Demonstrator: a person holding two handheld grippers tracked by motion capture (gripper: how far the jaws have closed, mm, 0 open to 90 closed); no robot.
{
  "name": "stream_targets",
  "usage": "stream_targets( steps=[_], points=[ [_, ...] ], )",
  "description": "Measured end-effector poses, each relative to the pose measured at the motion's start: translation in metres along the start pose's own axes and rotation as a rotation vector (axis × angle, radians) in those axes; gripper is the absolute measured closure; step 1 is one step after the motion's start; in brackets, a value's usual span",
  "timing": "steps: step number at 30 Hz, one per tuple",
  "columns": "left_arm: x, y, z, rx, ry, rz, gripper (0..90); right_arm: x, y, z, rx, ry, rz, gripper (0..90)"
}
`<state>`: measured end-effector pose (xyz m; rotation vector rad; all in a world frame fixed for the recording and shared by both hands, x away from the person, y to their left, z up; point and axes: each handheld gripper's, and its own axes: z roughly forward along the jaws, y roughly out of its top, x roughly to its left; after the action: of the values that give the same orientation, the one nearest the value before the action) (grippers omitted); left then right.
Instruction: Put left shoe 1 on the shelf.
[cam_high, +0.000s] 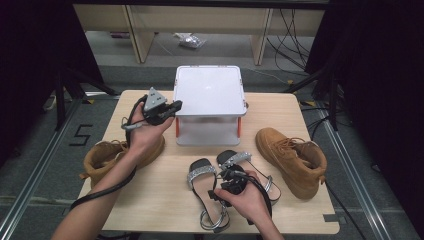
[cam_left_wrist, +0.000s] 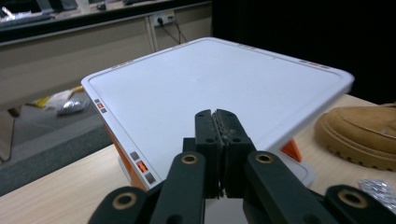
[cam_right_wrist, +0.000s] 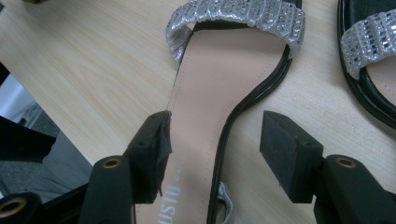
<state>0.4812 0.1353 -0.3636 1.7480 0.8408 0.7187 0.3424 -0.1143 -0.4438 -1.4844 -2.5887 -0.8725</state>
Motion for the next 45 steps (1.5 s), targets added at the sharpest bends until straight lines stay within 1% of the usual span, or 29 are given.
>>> stream_targets(
  steps=[1,2,3,5,6,9,10,11,13,14,15,17,18,19,21,23,24,25,26,27,28,29,30,33,38,41,42,44,45],
  points=[
    [0.003,0.0,0.01,0.032,0.021,-0.003,89.0,0.001,0.002,0.001,0.012,-0.013,-0.006,40.9],
    [0.003,0.0,0.01,0.032,0.021,-0.003,89.1,0.003,0.002,0.001,0.016,-0.018,-0.001,40.0],
    [0.005,-0.002,0.017,0.048,0.029,-0.001,89.1,0.003,0.002,0.001,0.016,-0.018,-0.001,40.0],
    [0.007,-0.005,0.024,0.064,0.042,0.002,89.1,0.005,0.003,0.003,0.044,-0.027,-0.01,37.6],
    [0.007,-0.007,0.027,0.065,0.047,0.003,89.2,0.008,0.004,0.006,0.076,-0.031,-0.015,34.7],
    [0.006,-0.009,0.029,0.068,0.045,-0.002,89.2,0.011,0.005,0.008,0.094,-0.039,-0.024,32.4],
    [0.006,-0.01,0.029,0.073,0.043,-0.01,89.2,0.012,0.006,0.01,0.098,-0.039,-0.026,29.0],
    [0.007,-0.011,0.03,0.082,0.044,-0.011,89.2,0.014,0.009,0.013,0.135,-0.049,-0.024,27.7],
    [0.007,-0.011,0.031,0.087,0.044,-0.016,89.2,0.015,0.01,0.014,0.147,-0.057,-0.019,27.4],
    [0.007,-0.013,0.031,0.085,0.043,-0.021,89.2,0.016,0.012,0.018,0.172,-0.057,-0.032,27.2],
    [0.007,-0.013,0.031,0.085,0.043,-0.021,89.2,0.016,0.012,0.02,0.175,-0.051,-0.036,27.0],
    [0.007,-0.012,0.031,0.087,0.042,-0.02,89.2,0.017,0.013,0.021,0.189,-0.048,-0.031,26.9],
    [0.007,-0.013,0.031,0.086,0.039,-0.024,89.2,0.019,0.014,0.023,0.216,-0.043,-0.012,26.8],
    [0.007,-0.012,0.031,0.088,0.039,-0.029,89.2,0.019,0.015,0.024,0.221,-0.043,-0.017,26.9],
    [0.008,-0.012,0.031,0.095,0.03,-0.043,89.2,0.02,0.016,0.026,0.234,-0.05,0.006,26.9],
    [0.008,-0.012,0.031,0.101,0.028,-0.048,89.1,0.018,0.016,0.028,0.241,-0.051,-0.022,26.9],
    [0.008,-0.012,0.031,0.101,0.025,-0.053,89.1,0.02,0.016,0.029,0.252,-0.053,0.002,26.9],
    [0.008,-0.012,0.031,0.101,0.024,-0.055,89.1,0.019,0.015,0.03,0.248,-0.058,-0.011,26.8],
    [0.009,-0.012,0.031,0.1,0.024,-0.054,89.1,0.019,0.015,0.031,0.259,-0.06,-0.006,26.9],
    [0.008,-0.012,0.031,0.098,0.025,-0.052,89.1,0.018,0.015,0.033,0.252,-0.06,-0.025,27.0],
    [0.008,-0.012,0.031,0.098,0.025,-0.052,89.1,0.018,0.015,0.033,0.252,-0.06,-0.025,27.0],
    [0.008,-0.012,0.031,0.099,0.027,-0.052,89.1,0.02,0.015,0.033,0.272,-0.059,-0.002,27.0],
    [0.008,-0.012,0.031,0.096,0.029,-0.047,89.2,0.02,0.014,0.034,0.276,-0.051,0.004,27.1],
    [0.007,-0.012,0.031,0.094,0.028,-0.046,89.2,0.02,0.015,0.035,0.277,-0.059,-0.005,27.3],
    [0.008,-0.012,0.031,0.095,0.025,-0.041,89.2,0.02,0.014,0.038,0.285,-0.064,0.026,27.3],
    [0.008,-0.012,0.031,0.096,0.024,-0.041,89.2,0.021,0.015,0.041,0.296,-0.069,0.028,28.1],
    [0.008,-0.012,0.031,0.096,0.024,-0.041,89.3,0.021,0.016,0.041,0.301,-0.075,0.019,28.7],
    [0.008,-0.012,0.031,0.098,0.023,-0.042,89.2,0.021,0.016,0.042,0.302,-0.068,0.024,29.6],
    [0.008,-0.012,0.032,0.098,0.023,-0.04,89.3,0.022,0.016,0.044,0.307,-0.078,0.023,30.3]
  ],
)
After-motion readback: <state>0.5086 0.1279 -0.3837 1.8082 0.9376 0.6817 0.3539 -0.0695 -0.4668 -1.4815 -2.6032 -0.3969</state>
